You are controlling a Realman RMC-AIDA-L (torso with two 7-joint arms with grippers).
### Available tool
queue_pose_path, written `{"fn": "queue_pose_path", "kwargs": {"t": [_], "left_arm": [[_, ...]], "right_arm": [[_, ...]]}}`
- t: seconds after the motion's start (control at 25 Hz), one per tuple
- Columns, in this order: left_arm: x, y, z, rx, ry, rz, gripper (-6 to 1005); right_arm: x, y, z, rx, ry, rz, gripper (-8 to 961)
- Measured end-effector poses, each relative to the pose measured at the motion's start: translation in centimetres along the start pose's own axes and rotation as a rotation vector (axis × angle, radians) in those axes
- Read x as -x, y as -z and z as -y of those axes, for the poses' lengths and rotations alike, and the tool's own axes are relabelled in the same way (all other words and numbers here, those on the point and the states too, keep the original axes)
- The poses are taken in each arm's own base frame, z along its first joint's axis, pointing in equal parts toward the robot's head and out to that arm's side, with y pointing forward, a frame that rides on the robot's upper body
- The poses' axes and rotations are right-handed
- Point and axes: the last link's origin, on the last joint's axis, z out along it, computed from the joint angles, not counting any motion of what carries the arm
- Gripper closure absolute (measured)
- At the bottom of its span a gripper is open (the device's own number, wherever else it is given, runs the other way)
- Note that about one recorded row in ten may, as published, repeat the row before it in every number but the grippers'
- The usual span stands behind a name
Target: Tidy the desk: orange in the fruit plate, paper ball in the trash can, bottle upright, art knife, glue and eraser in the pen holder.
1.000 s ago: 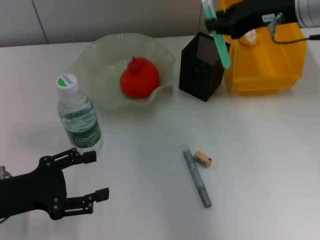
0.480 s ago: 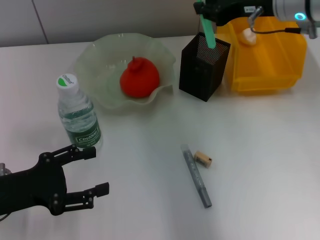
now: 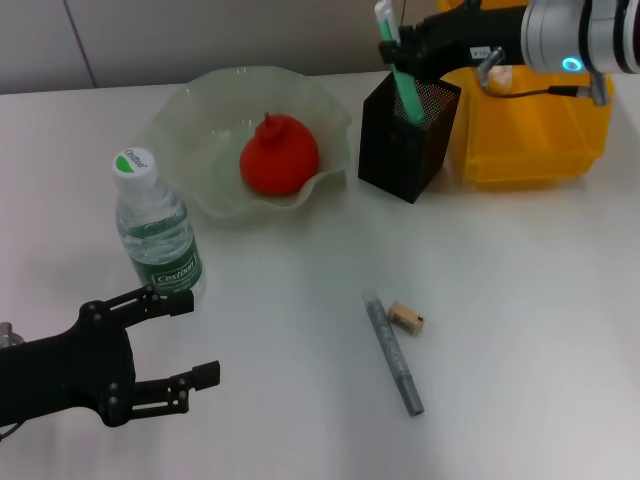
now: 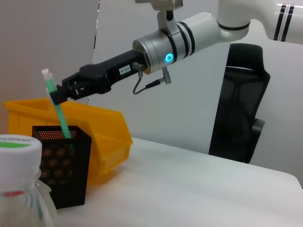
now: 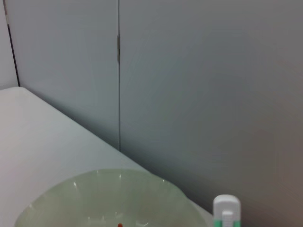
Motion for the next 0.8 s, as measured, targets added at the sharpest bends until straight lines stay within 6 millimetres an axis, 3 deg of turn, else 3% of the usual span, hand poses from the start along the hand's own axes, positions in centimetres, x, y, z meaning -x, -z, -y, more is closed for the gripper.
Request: {"fn": "queue_pose_path", "kwargs": {"t": [0.12, 0.36, 0.48, 0.6, 0.8], "left_arm": [[0.0, 0.0, 0.0, 0.001, -0.001, 0.0, 133], [-0.1, 0.0, 0.1, 0.0, -0.004, -0.002, 133], [-0.1, 0.0, 0.1, 0.0, -0.004, -0.003, 133], [-0.2, 0.0, 0.1, 0.001, -0.004, -0.004, 133], [-0.2, 0.0, 0.1, 0.003, -0.005, -0.006, 133]], "right_arm": [[-0.2, -0.1, 0.0, -0.002, -0.004, -0.003, 748], [-0.3, 0.4, 0.4, -0.018, -0.02, 0.004, 448], [0.4, 1.7, 0.1, -0.006, -0.034, -0.005, 312], [0.9, 2.5, -0.4, 0.018, -0.052, -0.05, 311], [2.2, 4.2, -2.7, 0.07, -0.064, -0.279, 310]]}}
